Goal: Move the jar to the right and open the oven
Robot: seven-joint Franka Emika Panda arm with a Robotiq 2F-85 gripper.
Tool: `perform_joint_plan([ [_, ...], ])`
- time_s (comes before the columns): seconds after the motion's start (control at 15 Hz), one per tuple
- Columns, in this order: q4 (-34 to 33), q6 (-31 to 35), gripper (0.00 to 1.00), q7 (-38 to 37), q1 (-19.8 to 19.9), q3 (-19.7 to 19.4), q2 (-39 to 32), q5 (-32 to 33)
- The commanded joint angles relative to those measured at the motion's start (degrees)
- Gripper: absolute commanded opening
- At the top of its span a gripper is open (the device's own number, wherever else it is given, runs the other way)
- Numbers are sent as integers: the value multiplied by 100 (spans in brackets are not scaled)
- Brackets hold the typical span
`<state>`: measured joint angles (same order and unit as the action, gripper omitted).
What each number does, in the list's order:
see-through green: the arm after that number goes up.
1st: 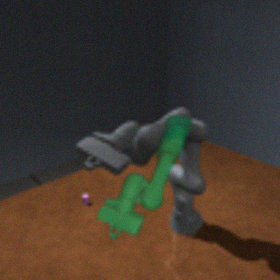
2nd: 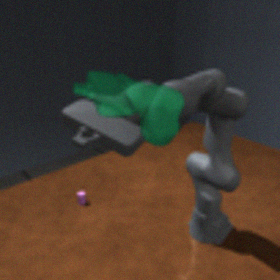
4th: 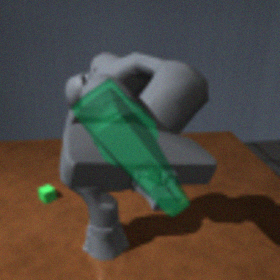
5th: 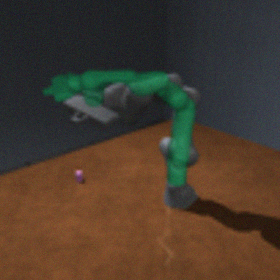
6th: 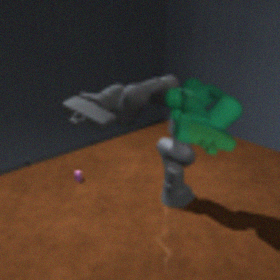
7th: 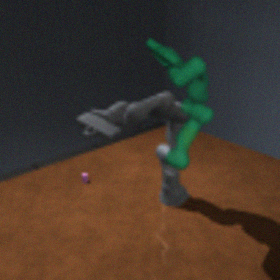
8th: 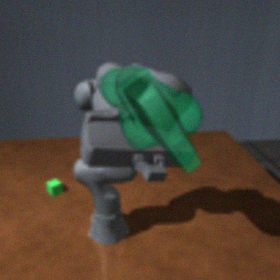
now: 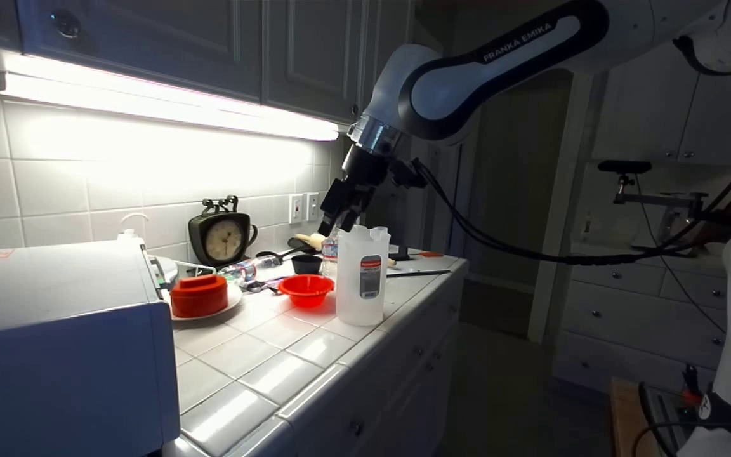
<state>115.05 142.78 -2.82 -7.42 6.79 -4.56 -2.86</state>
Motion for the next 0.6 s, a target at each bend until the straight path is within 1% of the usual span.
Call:
perform_joint_plan([
  [0.0,-406,-60,100,-1066,-206,72,-329,269],
  [0.2,-718,-184,100,-1723,-403,84,-616,453],
  [0.27,-801,-267,100,-1831,-463,78,-691,509],
  [0.33,-449,-47,100,-1440,-370,79,-430,300],
  [0.53,-619,-117,100,-1617,-457,73,-609,340],
])
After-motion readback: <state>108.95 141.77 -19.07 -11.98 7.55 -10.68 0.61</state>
